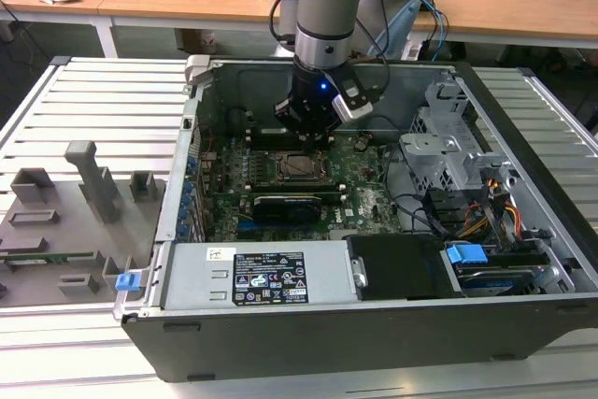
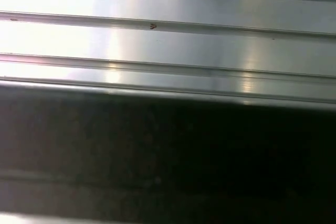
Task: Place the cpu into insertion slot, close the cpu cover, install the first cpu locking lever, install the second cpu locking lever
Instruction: 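Install the first cpu locking lever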
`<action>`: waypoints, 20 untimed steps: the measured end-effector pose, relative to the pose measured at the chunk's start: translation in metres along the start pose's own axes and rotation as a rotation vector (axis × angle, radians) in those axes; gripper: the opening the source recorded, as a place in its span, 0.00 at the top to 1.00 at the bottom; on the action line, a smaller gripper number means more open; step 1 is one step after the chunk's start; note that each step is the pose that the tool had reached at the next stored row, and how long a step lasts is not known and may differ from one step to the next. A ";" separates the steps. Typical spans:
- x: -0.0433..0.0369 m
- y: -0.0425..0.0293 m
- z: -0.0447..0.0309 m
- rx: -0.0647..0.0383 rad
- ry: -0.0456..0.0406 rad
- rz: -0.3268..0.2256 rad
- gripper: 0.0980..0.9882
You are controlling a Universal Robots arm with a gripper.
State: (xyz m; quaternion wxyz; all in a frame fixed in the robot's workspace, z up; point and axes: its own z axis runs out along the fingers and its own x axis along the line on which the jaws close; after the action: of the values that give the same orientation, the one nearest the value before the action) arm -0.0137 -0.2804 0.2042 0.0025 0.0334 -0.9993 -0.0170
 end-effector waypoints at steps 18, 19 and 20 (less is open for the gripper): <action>-0.0005 -0.0007 -0.0108 0.006 0.0003 0.000 0.99; -0.0004 -0.0014 -0.0108 0.006 0.0003 0.000 0.99; -0.0004 -0.0018 -0.0108 0.006 0.0002 0.000 0.99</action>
State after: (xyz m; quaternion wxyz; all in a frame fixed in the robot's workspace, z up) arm -0.0131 -0.2826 0.2149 0.0025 0.0334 -0.9993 -0.0142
